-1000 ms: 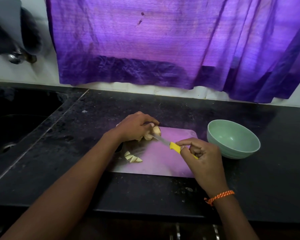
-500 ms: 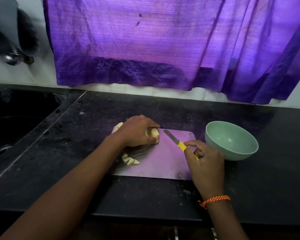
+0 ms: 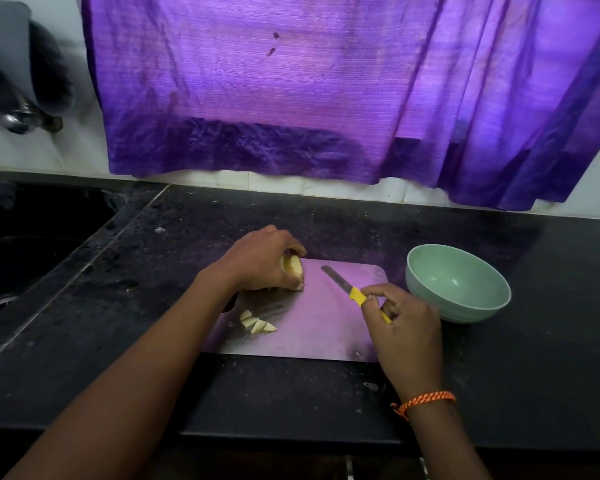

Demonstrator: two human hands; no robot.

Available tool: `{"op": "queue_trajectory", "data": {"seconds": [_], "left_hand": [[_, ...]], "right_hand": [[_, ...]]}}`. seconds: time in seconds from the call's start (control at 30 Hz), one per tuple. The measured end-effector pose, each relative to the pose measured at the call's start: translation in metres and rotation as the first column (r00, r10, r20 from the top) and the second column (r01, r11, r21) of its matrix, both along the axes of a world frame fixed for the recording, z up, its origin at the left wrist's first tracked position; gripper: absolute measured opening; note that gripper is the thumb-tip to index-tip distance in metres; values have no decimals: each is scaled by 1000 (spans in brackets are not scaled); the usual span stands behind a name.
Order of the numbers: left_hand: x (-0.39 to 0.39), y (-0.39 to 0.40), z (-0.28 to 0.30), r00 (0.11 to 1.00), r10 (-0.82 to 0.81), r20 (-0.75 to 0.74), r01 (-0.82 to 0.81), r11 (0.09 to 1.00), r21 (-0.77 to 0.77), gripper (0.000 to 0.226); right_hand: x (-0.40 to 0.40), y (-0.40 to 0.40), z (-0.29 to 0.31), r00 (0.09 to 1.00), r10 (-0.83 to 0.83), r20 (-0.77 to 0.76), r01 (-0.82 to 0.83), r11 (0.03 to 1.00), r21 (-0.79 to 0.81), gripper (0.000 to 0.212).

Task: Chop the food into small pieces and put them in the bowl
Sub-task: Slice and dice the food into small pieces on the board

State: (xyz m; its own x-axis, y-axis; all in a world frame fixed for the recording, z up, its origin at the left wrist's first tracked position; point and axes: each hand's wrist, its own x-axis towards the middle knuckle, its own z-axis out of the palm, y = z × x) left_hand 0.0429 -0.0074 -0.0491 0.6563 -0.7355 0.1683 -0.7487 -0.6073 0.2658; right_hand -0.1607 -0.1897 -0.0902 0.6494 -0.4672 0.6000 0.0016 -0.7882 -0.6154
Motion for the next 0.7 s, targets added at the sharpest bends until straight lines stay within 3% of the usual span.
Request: {"op": "queue_trajectory", "data": {"seconds": [0.2, 0.47, 0.7], "left_hand": [[2, -2, -6, 999, 22, -42, -20, 999, 31, 54], [1, -7, -9, 981, 85, -176, -103, 990, -97, 42], [-1, -9, -9, 999, 52, 10, -48, 973, -224, 33]], "right_hand": [[0, 0, -1, 1000, 15, -8, -15, 1000, 5, 11], [0, 1, 0, 999, 14, -35, -14, 1000, 2, 12], [0, 2, 0, 999, 21, -36, -20, 1000, 24, 12]]}}
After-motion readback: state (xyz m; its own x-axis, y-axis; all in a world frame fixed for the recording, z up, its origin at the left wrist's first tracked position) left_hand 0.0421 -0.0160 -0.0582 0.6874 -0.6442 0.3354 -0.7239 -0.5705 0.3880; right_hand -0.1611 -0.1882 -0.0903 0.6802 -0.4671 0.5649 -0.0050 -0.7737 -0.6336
